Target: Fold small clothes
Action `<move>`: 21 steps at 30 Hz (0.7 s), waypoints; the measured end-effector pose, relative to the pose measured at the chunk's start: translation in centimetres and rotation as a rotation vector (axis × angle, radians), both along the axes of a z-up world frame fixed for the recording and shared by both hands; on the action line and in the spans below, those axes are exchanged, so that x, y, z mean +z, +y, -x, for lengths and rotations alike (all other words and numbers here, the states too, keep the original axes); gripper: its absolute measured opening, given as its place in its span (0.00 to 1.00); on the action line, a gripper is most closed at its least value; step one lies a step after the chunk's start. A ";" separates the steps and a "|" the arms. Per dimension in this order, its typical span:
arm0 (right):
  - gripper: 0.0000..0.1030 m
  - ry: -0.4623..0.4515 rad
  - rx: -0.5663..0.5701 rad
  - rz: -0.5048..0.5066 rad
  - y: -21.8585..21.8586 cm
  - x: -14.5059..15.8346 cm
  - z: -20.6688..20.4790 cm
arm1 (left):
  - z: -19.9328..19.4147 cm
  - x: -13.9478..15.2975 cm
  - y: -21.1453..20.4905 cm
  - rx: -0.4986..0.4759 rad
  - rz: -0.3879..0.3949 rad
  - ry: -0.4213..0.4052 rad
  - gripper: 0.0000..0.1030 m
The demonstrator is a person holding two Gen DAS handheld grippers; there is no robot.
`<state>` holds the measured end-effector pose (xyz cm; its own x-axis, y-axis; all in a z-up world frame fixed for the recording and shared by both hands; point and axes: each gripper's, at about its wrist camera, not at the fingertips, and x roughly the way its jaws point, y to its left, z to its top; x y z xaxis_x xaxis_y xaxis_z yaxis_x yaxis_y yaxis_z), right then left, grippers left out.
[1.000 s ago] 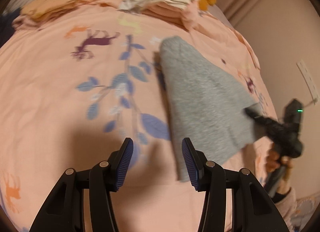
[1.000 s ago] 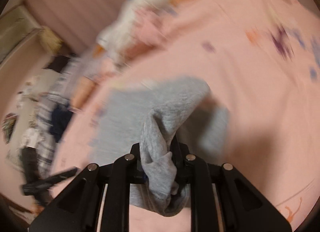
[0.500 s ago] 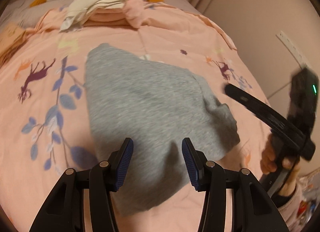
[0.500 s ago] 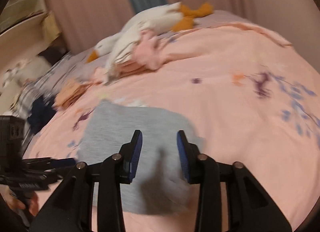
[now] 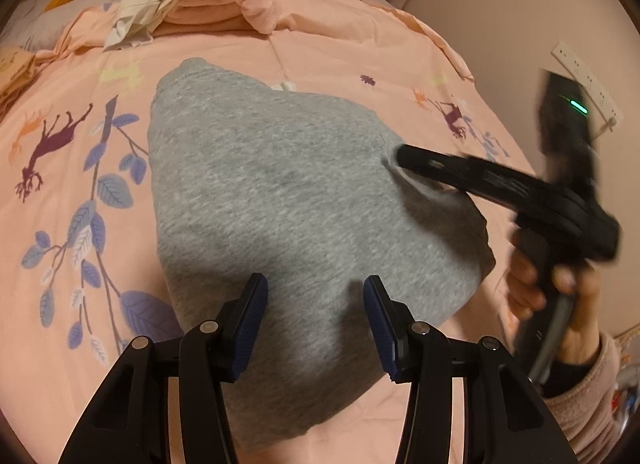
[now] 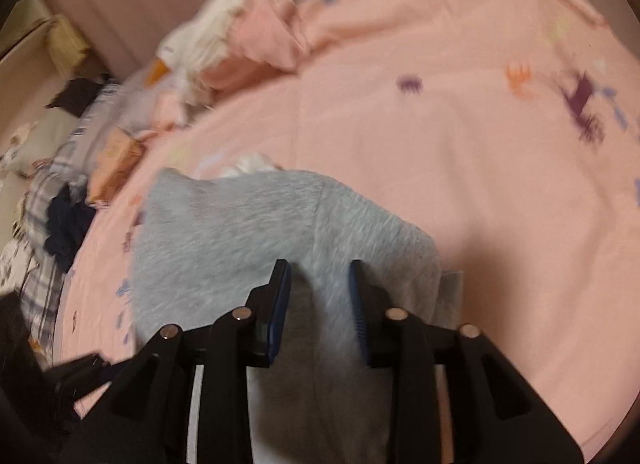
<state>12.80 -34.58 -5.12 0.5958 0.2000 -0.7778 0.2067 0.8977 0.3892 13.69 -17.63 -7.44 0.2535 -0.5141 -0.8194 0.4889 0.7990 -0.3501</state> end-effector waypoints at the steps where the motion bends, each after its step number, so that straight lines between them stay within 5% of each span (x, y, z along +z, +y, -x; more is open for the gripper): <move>1: 0.30 -0.036 0.024 -0.001 0.2 0.9 1.2 | 0.0 0.0 0.1 0.001 0.006 0.004 0.47; 7: 0.28 -0.082 0.105 0.091 2.1 1.9 6.8 | 0.1 0.0 0.4 0.011 0.023 0.010 0.47; 14: 0.28 -0.051 0.107 0.195 3.5 -1.0 9.1 | 0.1 -0.1 0.6 0.022 0.037 0.005 0.47; 19: 0.33 -0.097 0.054 0.086 2.5 0.7 10.5 | 1.1 0.9 2.6 0.059 0.069 0.017 0.48; 21: 0.40 -0.123 0.036 -0.003 1.7 1.1 11.8 | 1.4 1.1 3.9 0.089 0.064 0.014 0.59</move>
